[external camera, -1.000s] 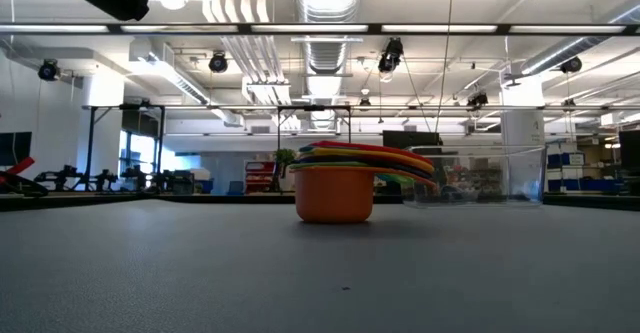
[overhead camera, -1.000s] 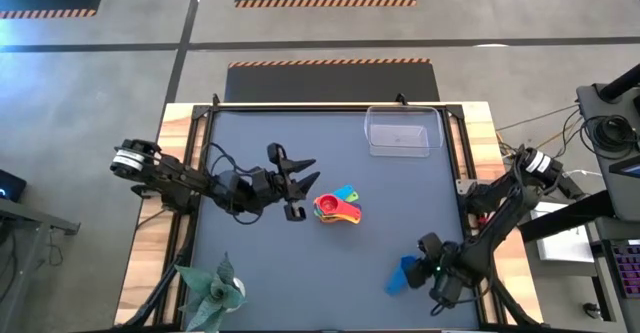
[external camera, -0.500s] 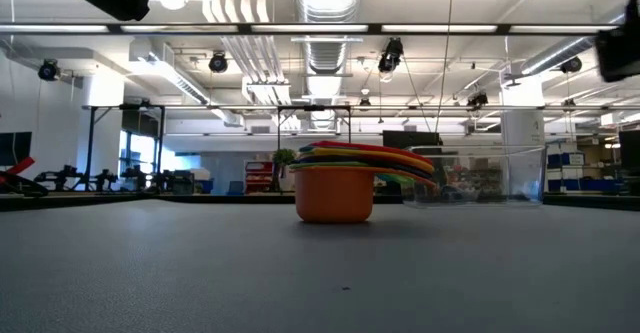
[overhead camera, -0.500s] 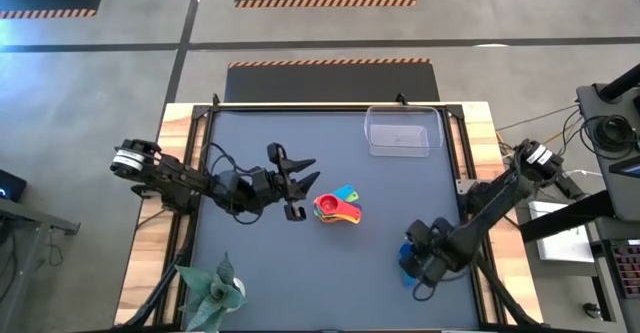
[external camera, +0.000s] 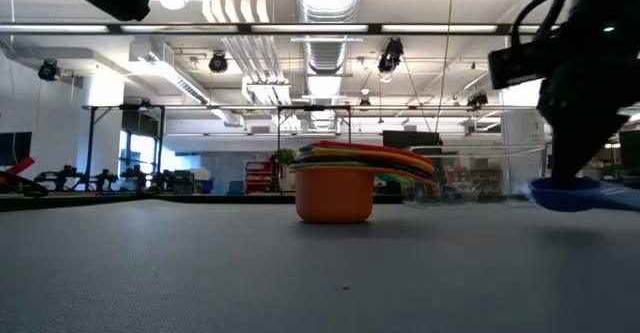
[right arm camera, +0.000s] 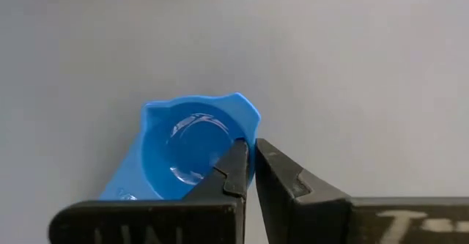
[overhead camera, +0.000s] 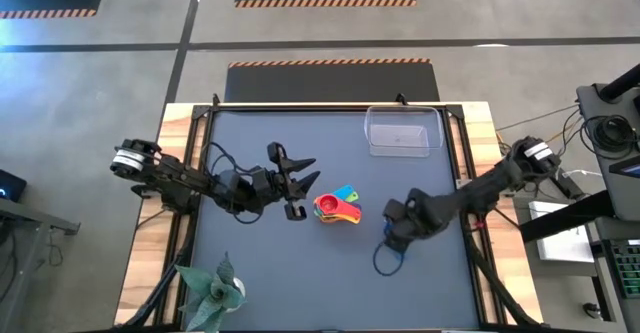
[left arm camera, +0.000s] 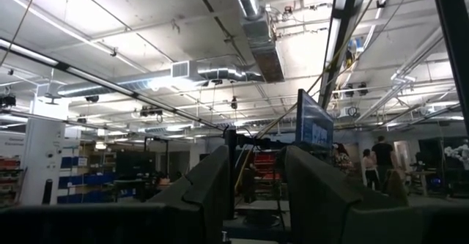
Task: Nest measuring cups in basket
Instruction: Stack the blue measuring cup on top of the red measuring cup
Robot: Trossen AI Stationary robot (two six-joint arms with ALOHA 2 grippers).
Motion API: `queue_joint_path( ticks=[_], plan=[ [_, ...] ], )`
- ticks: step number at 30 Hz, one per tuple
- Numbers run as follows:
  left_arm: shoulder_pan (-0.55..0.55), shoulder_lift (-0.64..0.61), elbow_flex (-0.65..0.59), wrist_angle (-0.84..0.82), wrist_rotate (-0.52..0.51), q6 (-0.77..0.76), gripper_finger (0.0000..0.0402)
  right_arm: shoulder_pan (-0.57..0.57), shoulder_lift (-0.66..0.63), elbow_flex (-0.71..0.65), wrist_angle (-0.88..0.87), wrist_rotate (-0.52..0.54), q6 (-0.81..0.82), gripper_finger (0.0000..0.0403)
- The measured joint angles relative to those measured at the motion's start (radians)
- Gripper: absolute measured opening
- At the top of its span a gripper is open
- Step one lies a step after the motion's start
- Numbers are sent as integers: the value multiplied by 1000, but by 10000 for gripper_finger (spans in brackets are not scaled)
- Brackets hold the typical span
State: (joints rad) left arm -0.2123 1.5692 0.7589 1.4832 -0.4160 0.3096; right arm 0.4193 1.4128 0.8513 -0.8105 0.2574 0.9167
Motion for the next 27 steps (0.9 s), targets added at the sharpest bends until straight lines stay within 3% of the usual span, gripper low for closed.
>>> queue_joint_path(
  ticks=[5, 11, 27],
  plan=[
    [0, 0, 0, -2, 1, 15, 119, -62, 0, 30, -42, -3, -33, 27],
    [0, 0, 0, -7, 1, 22, 119, -79, 0, 101, -153, 5, 3, 90],
    [0, 0, 0, -7, 8, 22, 119, 106, 24, 122, -151, 5, 480, 255]
  ],
)
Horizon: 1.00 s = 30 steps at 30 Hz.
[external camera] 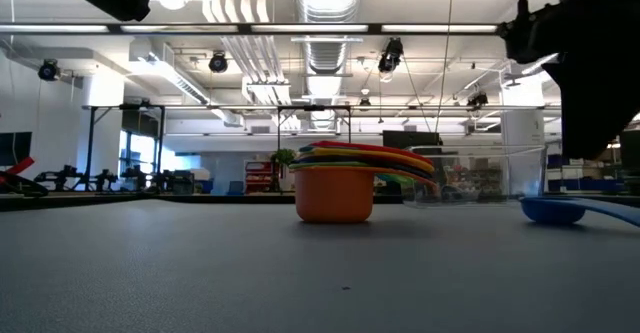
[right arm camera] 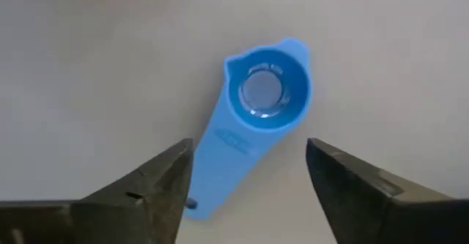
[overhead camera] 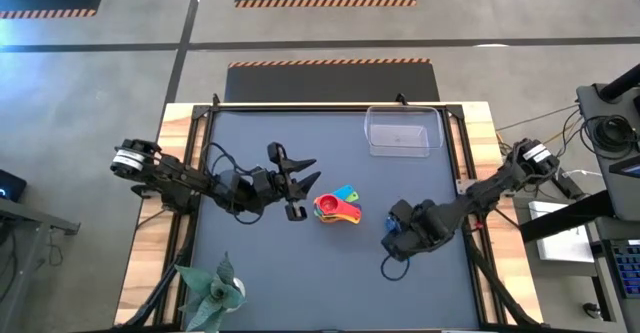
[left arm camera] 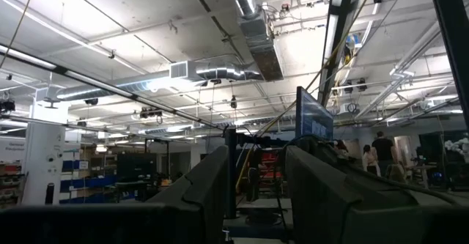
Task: Nest measuring cups in basket
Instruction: Stack the blue measuring cup on top of the red measuring cup
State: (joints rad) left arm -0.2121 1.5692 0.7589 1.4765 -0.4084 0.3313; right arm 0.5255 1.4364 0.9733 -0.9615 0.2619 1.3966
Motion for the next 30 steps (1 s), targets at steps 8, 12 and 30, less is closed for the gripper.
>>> queue_joint_path(
  ticks=[8, 12, 30],
  plan=[
    [0, 0, 0, 0, 0, -2, 119, 44, 20, -13, 9, 54, 126, 313],
    [0, 0, 0, 0, 0, -3, 119, 46, 68, -20, 14, 53, 160, 339],
    [0, 0, 0, 0, 0, -3, 119, 45, 201, -21, 93, -2, 155, 306]
  ],
)
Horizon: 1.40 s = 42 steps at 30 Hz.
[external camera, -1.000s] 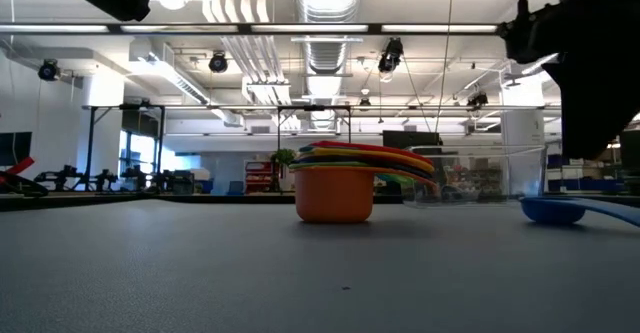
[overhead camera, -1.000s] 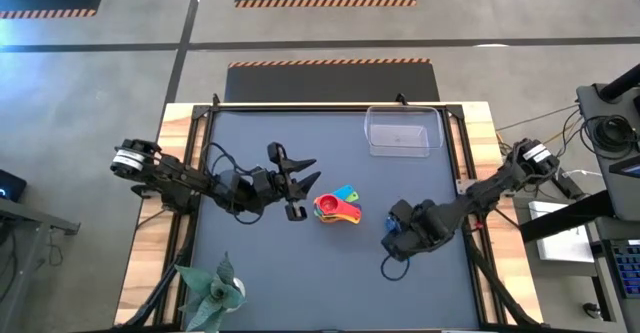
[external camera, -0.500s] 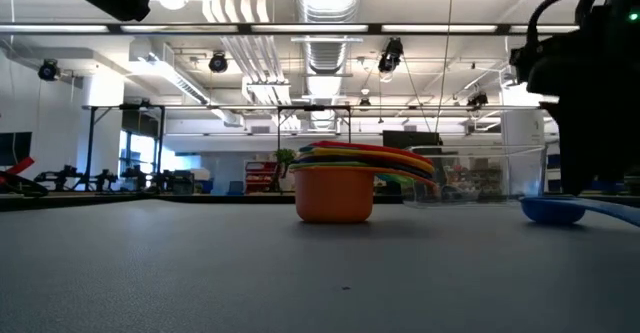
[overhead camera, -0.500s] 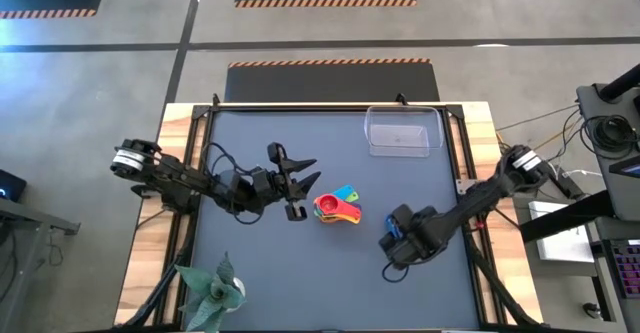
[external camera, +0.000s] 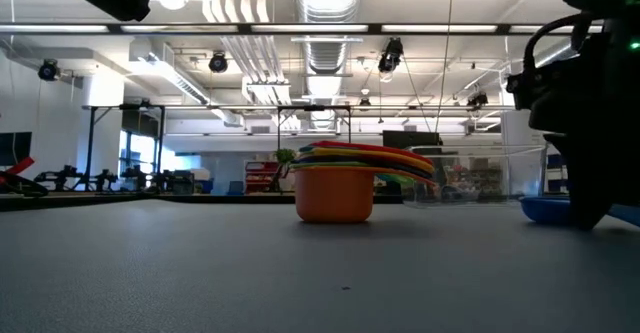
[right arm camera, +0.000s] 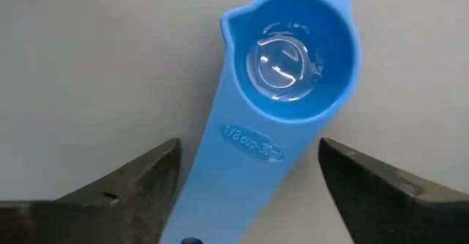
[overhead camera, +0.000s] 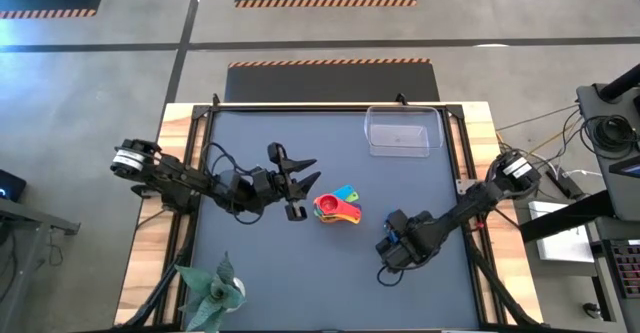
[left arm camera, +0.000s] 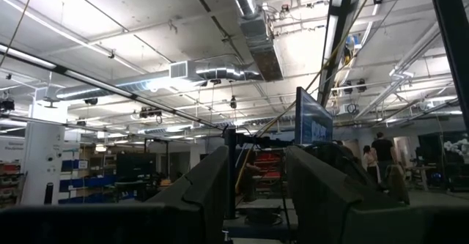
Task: Nest measuring cups in basket
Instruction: Stack the blue measuring cup on top of the red measuring cup
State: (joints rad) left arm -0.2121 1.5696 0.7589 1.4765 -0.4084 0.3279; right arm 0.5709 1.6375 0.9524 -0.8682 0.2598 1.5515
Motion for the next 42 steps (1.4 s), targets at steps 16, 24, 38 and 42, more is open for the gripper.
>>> queue_joint_path(
  ticks=[16, 24, 38, 42],
  plan=[
    [0, 0, 0, 0, 0, 0, 119, 0, -26, 0, 10, 1, -112, 136],
    [1, 0, 0, 0, 0, 0, 119, -1, -30, 0, 6, 3, -185, 149],
    [5, 0, 0, -5, -1, 3, 119, -12, -189, 71, -69, 265, -485, 145],
    [6, 0, 0, -7, 0, 3, 119, -53, -212, 138, -60, 350, -661, 146]
  ],
)
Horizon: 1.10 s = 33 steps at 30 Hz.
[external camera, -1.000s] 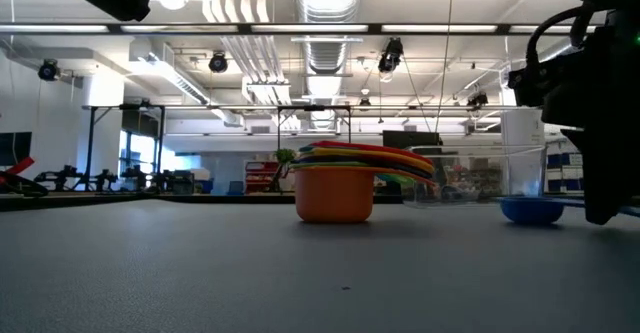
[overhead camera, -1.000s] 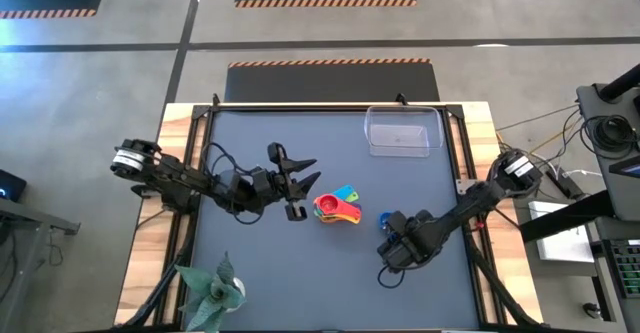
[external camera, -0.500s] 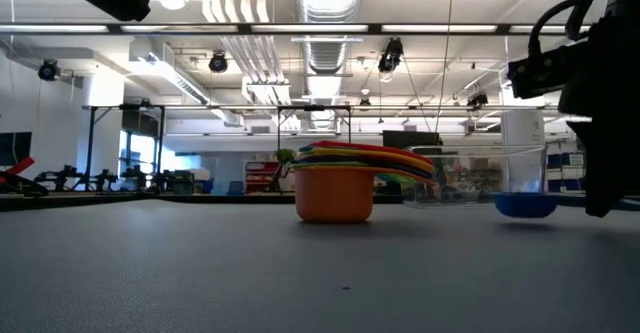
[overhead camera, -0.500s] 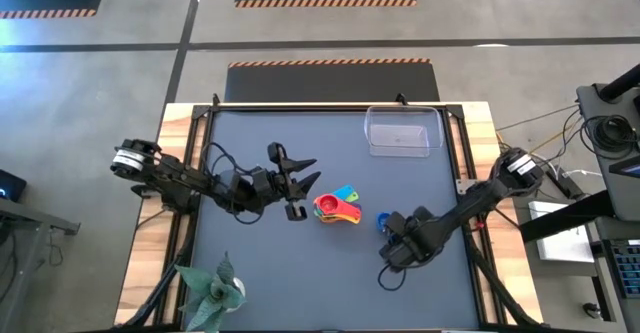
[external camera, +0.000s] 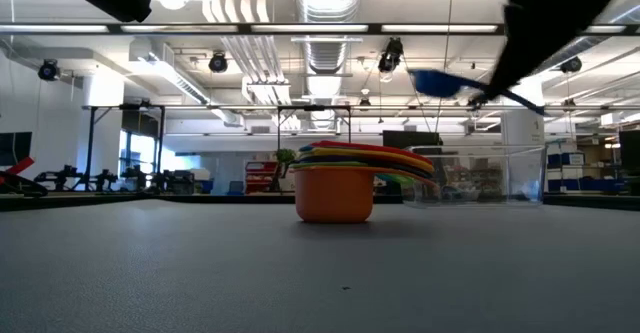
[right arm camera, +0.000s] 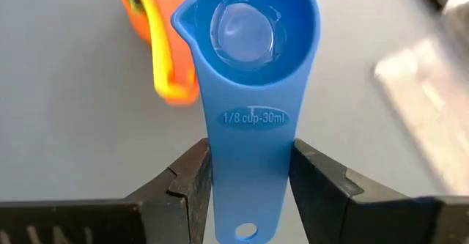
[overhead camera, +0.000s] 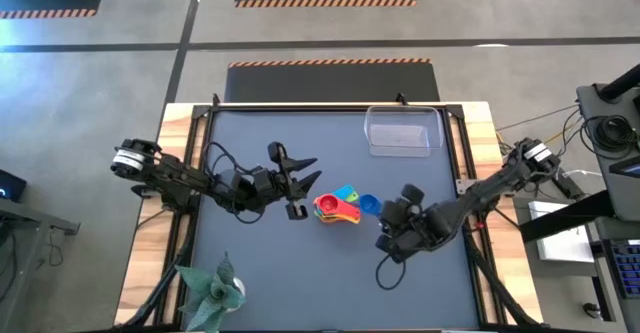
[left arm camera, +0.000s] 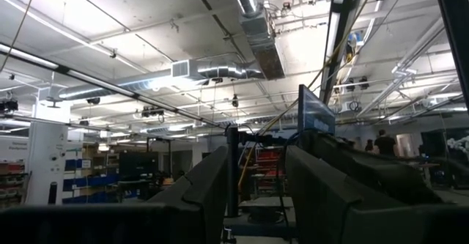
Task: Nest measuring cups in basket
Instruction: Stack the blue measuring cup on top of the red measuring cup
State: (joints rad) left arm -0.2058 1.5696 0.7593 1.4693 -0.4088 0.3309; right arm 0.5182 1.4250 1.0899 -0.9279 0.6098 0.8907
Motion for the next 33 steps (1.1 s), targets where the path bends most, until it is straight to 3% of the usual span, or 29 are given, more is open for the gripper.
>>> queue_joint_path(
  ticks=[7, 14, 27, 33],
  plan=[
    [0, 0, 0, 0, 0, -3, 119, -120, 25, 119, 95, 17, -294, 147],
    [0, 0, 0, -3, 0, 1, 119, -214, 63, 172, 142, -83, -514, 148],
    [4, 0, 0, -4, 0, 2, 119, -315, 148, 175, 257, -295, -678, 148],
    [5, 0, 0, -5, 0, 2, 119, -316, 190, 180, 259, -299, -749, 148]
  ],
)
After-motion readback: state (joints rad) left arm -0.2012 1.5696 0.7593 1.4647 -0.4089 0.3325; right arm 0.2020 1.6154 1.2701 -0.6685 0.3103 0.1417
